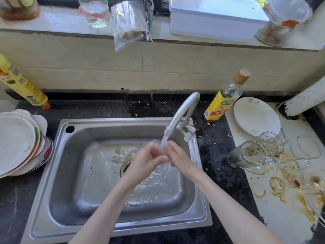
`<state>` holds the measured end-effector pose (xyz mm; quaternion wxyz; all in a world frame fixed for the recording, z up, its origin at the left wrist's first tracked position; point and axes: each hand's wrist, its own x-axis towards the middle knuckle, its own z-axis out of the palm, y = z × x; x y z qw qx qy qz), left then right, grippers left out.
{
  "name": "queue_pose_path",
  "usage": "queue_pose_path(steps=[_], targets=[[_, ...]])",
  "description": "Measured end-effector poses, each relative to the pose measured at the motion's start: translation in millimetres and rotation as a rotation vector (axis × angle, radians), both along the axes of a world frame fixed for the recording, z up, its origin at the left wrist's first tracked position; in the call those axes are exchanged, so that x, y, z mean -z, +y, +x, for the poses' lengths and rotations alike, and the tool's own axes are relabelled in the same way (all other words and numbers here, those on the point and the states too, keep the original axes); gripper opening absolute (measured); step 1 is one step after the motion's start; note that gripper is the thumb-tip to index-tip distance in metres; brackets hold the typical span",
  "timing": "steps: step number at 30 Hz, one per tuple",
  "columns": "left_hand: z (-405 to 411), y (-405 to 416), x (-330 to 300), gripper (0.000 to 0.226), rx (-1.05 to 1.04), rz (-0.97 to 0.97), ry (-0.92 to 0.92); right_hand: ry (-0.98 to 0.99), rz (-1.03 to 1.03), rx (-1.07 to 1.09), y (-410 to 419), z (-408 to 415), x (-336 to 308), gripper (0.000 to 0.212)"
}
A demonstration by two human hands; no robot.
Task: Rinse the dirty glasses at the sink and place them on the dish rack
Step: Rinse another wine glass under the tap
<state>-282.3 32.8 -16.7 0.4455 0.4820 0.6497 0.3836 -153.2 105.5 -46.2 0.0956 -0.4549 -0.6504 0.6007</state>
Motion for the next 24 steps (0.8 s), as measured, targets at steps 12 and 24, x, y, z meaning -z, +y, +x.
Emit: queue_pose_path(steps=[12, 24], targets=[[-2, 3, 10, 0.028, -0.073, -0.031, 0.004, -0.041, -0.021, -0.043, -4, 5, 2, 0.053], [-9, 7, 8, 0.014, 0.149, -0.093, 0.135, 0.006, -0.170, 0.015, -2, 4, -2, 0.050]])
